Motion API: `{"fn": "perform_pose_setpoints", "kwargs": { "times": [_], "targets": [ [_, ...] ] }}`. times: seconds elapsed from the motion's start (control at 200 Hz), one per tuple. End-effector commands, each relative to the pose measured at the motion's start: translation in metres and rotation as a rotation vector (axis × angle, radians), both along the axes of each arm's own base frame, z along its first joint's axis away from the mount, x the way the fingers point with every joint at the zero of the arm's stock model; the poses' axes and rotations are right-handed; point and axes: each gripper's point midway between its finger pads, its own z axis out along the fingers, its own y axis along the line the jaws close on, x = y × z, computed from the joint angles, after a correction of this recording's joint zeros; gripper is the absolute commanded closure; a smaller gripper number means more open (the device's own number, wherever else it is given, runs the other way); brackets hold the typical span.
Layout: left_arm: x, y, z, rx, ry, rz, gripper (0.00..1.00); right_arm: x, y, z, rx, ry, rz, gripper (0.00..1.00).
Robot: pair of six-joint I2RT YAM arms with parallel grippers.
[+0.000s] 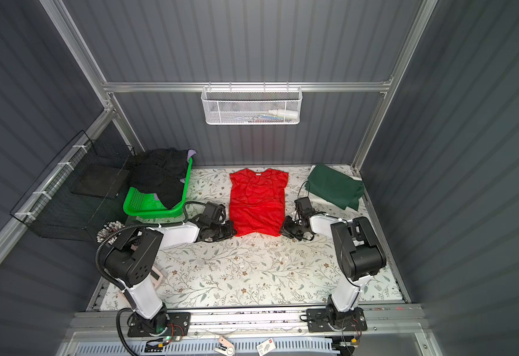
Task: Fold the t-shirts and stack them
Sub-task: 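Close both grippers on the red shirt's near edge corners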
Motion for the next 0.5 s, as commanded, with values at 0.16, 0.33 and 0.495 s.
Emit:
{"fn": "perform_pose_setpoints", "kwargs": {
  "times": [0.16,0.33,0.495],
  "targets": [
    [-0.012,0.022,0.008,0.137,0.007,-0.021,1.0,0.009,-0.002,0.028,-0.018,-0.048,0.023,1.0],
    [-0.004,0.022,0.048,0.124,-0.077,-0.024,1.0,0.01,-0.002,0.056,-0.007,-0.095,0.024,1.0],
    [-0.002,0.023,0.083,0.119,-0.145,-0.036,1.0,0.005,-0.001,0.084,0.019,-0.139,0.015,1.0]
  ]
}}
